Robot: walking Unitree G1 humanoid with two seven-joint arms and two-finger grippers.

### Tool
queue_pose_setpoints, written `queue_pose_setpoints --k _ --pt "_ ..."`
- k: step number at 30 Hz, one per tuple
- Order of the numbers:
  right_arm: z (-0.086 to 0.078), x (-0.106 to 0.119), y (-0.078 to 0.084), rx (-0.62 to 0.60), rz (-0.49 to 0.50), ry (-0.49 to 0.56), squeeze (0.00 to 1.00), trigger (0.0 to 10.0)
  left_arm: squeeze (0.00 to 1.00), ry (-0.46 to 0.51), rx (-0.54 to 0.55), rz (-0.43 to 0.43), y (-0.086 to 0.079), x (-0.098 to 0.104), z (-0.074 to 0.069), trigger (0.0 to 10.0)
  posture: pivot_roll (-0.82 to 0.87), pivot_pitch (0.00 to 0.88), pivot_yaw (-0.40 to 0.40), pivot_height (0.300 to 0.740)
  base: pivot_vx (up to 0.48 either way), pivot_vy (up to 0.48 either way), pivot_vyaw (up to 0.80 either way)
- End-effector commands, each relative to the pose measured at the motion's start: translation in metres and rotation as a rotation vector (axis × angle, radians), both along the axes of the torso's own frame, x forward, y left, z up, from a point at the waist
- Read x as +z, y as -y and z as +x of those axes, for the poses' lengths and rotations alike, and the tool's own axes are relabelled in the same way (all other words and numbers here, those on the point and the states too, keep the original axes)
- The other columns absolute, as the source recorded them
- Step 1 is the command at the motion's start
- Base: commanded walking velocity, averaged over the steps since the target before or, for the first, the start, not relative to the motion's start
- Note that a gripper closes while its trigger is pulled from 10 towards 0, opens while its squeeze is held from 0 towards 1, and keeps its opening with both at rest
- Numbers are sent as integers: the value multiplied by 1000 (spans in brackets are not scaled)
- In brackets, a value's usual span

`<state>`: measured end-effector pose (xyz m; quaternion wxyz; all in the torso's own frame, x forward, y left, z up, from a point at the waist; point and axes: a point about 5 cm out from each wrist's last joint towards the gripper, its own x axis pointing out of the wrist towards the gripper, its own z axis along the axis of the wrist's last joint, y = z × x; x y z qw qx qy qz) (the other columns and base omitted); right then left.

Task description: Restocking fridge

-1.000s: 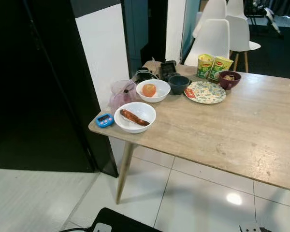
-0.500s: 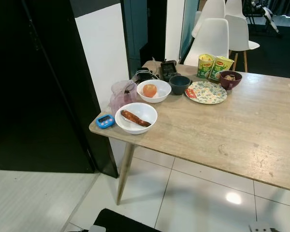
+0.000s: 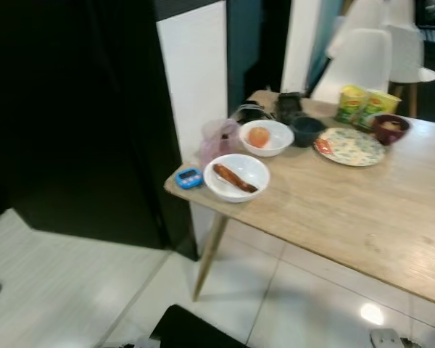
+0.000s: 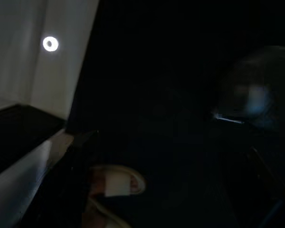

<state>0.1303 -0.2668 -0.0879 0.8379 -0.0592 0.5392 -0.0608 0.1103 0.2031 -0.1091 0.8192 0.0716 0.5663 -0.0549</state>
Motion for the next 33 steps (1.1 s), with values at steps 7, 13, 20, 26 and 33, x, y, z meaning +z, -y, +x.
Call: queue_pose_setpoints --k 7,13,20,26,33 --pt "-1 -3 -7 15 27 -4 0 10000 0 -31 -58 -6 6 -2 -6 10000 32 0 -27 740 0 0 725" --pt "-1 -3 -7 22 30 -5 0 10000 0 -34 -70 -8 13 -4 -7 10000 33 0 -27 740 0 0 725" --pt "-1 -2 -7 31 47 -3 0 10000 0 -38 -75 -26 24 -5 -9 10000 31 0 -30 740 0 0 725" --pt "4 -1 -11 139 79 5 0 10000 0 -44 -75 -40 27 -6 -11 10000 29 0 -32 740 0 0 469" --pt "24 8 -18 260 173 65 0 10000 0 -46 -80 -40 28 -7 -12 10000 29 0 -33 740 0 0 0"
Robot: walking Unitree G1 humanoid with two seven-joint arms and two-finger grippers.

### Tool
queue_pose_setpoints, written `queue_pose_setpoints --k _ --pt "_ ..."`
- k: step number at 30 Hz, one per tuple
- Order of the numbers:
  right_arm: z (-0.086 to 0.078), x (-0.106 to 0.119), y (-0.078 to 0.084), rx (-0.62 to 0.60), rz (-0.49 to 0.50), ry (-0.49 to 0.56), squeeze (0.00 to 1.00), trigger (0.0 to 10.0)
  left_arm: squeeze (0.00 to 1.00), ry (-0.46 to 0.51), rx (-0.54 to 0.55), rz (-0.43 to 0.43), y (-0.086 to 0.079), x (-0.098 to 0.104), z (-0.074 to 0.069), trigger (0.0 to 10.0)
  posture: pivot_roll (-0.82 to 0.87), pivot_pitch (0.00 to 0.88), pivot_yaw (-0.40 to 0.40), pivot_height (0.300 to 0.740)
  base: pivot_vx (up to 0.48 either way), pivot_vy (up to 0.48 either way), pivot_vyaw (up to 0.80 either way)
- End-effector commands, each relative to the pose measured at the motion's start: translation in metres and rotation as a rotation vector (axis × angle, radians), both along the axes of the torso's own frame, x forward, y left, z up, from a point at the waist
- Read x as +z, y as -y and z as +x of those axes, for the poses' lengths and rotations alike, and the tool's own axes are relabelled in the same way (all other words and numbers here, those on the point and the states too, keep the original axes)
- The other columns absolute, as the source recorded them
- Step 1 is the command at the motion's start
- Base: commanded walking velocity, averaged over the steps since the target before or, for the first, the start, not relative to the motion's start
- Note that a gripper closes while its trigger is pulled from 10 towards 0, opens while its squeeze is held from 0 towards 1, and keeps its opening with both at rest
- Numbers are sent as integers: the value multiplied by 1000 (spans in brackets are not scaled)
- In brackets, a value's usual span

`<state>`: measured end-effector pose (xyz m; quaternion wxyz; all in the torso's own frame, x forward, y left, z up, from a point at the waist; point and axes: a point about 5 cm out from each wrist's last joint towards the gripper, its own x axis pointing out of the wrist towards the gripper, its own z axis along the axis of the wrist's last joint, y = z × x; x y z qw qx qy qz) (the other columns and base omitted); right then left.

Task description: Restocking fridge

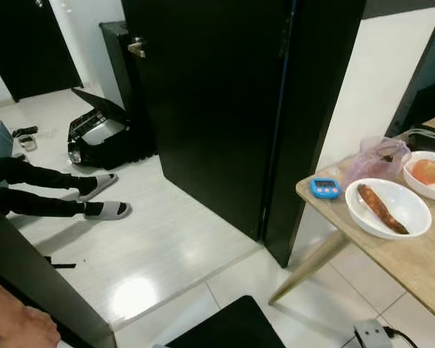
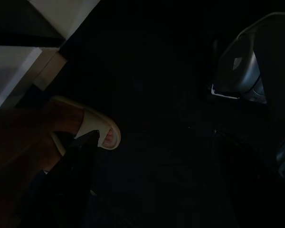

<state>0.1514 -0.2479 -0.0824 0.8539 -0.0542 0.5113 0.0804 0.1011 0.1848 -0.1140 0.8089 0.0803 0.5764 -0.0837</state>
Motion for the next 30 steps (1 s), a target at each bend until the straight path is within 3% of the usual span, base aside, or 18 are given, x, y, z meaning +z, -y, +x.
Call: queue_pose_setpoints --k 1,4,6,8,9,11,12,14,15,17,19,21,25,26,28,30 --pt "17 10 -4 70 106 61 0 10000 0 -15 -25 -24 10 -2 -2 10000 28 0 -33 740 0 0 0" --pt "27 16 -10 140 189 89 0 10000 0 -16 -26 -23 9 -1 -2 10000 26 0 -34 740 0 0 0" --pt "27 16 -10 140 189 89 0 10000 0 -16 -26 -23 9 -1 -2 10000 26 0 -34 740 0 0 0" --pt "42 30 -25 326 382 103 0 10000 0 -17 -29 -23 9 -1 -2 10000 24 0 -36 740 0 0 0" --pt "42 30 -25 326 382 103 0 10000 0 -17 -29 -23 9 -1 -2 10000 24 0 -36 740 0 0 0" --pt "51 41 -34 455 525 99 0 10000 0 -17 -31 -23 8 -1 -2 10000 22 0 -34 740 0 0 0" --pt "51 41 -34 455 525 99 0 10000 0 -17 -31 -23 8 -1 -2 10000 22 0 -34 740 0 0 0" --pt "56 52 -41 564 658 101 0 10000 0 -17 -31 -23 8 -1 -2 10000 20 0 -33 740 0 0 0" --pt "56 52 -41 564 658 101 0 10000 0 -17 -31 -23 8 -1 -2 10000 20 0 -33 740 0 0 0" --pt "62 68 -48 704 798 113 0 10000 0 -17 -30 -25 8 -1 -1 10000 19 0 -34 740 0 0 0" --pt "65 73 -51 746 835 124 0 10000 0 -17 -30 -25 8 -1 -1 10000 19 0 -35 740 0 0 0" --pt "76 96 -59 817 961 203 0 10000 0 -16 -28 -26 7 -1 -1 10000 16 0 -36 740 0 0 0" --pt "84 117 -67 864 1062 283 0 10000 0 -15 -26 -27 7 -1 0 10000 14 0 -35 740 0 0 0" --pt "91 136 -71 877 1131 369 0 10000 0 -15 -26 -27 6 -1 0 10000 12 0 -33 740 0 0 0" --pt "91 136 -71 877 1131 369 0 10000 0 -15 -26 -27 6 -1 0 10000 12 0 -33 740 0 0 0" --pt "106 176 -76 891 1269 555 0 10000 0 -16 -27 -28 5 0 0 10000 15 0 -33 740 0 0 0"
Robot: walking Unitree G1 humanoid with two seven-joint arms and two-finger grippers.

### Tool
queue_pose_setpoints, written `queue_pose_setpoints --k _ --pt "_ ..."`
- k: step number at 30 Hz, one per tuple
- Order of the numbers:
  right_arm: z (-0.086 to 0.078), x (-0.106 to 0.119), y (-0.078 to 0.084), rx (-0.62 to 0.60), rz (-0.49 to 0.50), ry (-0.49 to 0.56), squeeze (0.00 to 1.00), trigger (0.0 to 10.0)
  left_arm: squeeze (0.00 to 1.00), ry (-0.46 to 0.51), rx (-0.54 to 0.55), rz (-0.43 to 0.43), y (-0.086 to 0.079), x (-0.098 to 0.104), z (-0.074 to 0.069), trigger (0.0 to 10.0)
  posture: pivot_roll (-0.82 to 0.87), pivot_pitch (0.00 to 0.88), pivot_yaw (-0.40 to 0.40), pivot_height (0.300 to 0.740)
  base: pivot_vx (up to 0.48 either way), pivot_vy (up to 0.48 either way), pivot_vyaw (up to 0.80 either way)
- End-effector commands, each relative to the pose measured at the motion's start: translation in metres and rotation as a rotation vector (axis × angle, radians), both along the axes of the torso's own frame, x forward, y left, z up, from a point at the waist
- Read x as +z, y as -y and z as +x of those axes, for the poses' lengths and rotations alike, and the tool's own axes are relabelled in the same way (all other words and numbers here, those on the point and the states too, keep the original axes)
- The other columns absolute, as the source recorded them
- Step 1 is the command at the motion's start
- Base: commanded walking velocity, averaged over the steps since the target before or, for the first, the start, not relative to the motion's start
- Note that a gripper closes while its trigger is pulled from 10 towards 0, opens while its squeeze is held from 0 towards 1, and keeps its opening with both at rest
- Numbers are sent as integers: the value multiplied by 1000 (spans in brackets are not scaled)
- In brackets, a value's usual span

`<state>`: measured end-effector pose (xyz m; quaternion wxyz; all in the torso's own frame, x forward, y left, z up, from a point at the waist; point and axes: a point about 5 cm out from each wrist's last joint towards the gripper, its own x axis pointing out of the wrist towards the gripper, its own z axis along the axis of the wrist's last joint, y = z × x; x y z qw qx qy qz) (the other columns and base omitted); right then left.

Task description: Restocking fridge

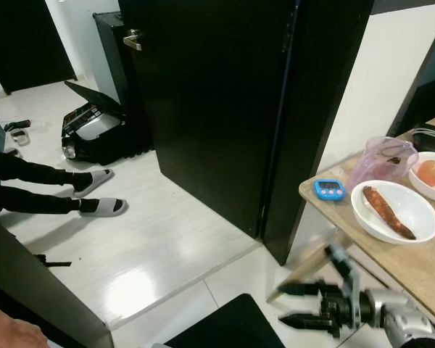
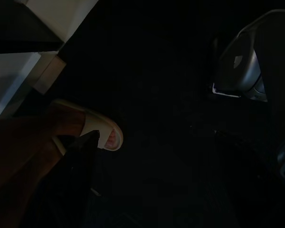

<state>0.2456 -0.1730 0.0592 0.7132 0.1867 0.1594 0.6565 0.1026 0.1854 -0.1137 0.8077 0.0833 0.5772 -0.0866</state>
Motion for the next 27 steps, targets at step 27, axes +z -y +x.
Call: queue_pose_setpoints --k 27 --pt "53 160 64 -362 36 530 0 10000 0 -23 -37 -33 6 -1 -2 10000 32 0 -39 740 0 0 -85"
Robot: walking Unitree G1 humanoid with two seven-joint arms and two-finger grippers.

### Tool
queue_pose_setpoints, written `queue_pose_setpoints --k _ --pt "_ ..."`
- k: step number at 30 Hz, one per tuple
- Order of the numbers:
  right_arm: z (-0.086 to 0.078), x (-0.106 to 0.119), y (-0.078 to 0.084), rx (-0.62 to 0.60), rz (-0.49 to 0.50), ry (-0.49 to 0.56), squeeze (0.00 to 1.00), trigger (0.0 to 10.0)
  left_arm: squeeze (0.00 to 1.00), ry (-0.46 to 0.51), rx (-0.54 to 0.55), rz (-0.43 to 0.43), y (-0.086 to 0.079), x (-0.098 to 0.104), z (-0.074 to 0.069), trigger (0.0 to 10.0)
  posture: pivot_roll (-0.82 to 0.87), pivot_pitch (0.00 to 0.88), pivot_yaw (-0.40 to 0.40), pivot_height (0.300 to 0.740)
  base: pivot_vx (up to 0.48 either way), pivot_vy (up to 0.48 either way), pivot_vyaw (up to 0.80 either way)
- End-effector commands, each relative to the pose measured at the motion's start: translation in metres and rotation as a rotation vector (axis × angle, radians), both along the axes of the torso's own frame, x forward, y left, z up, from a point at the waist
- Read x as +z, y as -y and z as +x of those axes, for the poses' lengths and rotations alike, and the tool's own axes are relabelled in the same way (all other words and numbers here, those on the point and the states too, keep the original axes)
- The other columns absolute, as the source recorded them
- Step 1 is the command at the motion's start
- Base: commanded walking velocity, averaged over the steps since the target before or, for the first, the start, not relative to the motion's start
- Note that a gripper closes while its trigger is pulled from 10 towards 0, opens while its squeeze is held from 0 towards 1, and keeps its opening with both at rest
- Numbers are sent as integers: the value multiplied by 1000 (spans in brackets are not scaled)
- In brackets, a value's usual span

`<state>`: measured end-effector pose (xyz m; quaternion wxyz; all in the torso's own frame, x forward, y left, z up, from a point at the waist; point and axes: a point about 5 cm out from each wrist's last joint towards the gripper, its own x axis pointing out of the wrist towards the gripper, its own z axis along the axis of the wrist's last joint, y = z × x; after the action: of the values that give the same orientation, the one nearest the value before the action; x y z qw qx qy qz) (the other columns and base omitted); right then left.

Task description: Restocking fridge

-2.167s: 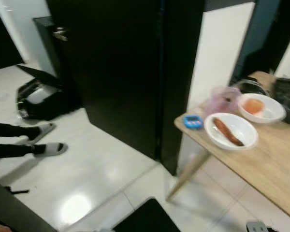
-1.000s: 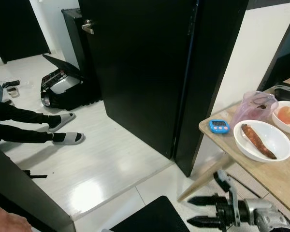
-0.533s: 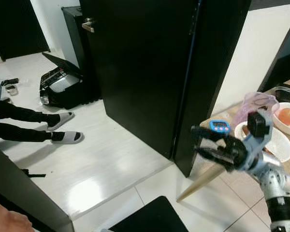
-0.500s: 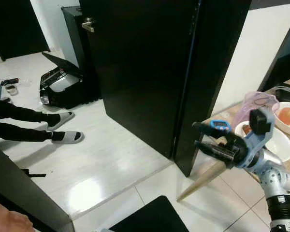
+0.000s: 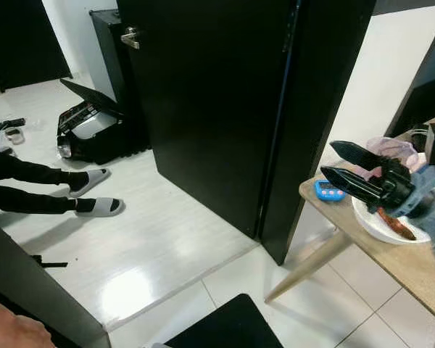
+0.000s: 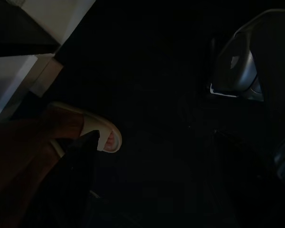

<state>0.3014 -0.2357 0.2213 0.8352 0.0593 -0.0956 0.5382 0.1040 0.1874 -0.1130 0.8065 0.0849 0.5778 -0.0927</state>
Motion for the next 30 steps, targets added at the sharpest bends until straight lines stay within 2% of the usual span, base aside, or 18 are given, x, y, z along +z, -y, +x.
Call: queue_pose_setpoints --k 1,6,10,14,16,19,22,30 --pt "-5 -4 6 23 -82 -27 0 10000 0 -21 -25 -30 8 -2 -3 10000 32 0 -40 740 0 0 -775" --pt "-7 -12 17 6 -219 -74 0 10000 0 -21 -23 -31 8 -2 -3 10000 33 0 -41 740 0 0 -769" --pt "-7 -25 12 2 -307 -127 0 10000 0 -21 -25 -32 9 -2 -3 10000 30 0 -42 740 0 0 -780" --pt "2 -38 -2 -44 -431 -118 0 10000 0 -20 -28 -33 9 -2 -3 10000 26 0 -41 740 0 0 0" --pt "2 -38 -2 -44 -431 -118 0 10000 0 -20 -28 -33 9 -2 -3 10000 26 0 -41 740 0 0 0" --pt "6 -43 -10 -60 -486 -93 0 10000 0 -21 -30 -33 9 -2 -3 10000 28 0 -45 740 0 0 0" --pt "21 -43 -20 -151 -458 -70 0 10000 0 -21 -33 -31 8 -2 -3 10000 26 0 -45 740 0 0 0" --pt "33 -48 -25 -255 -463 -63 0 10000 0 -11 -34 -15 8 -1 -2 10000 24 0 -47 740 0 0 0"
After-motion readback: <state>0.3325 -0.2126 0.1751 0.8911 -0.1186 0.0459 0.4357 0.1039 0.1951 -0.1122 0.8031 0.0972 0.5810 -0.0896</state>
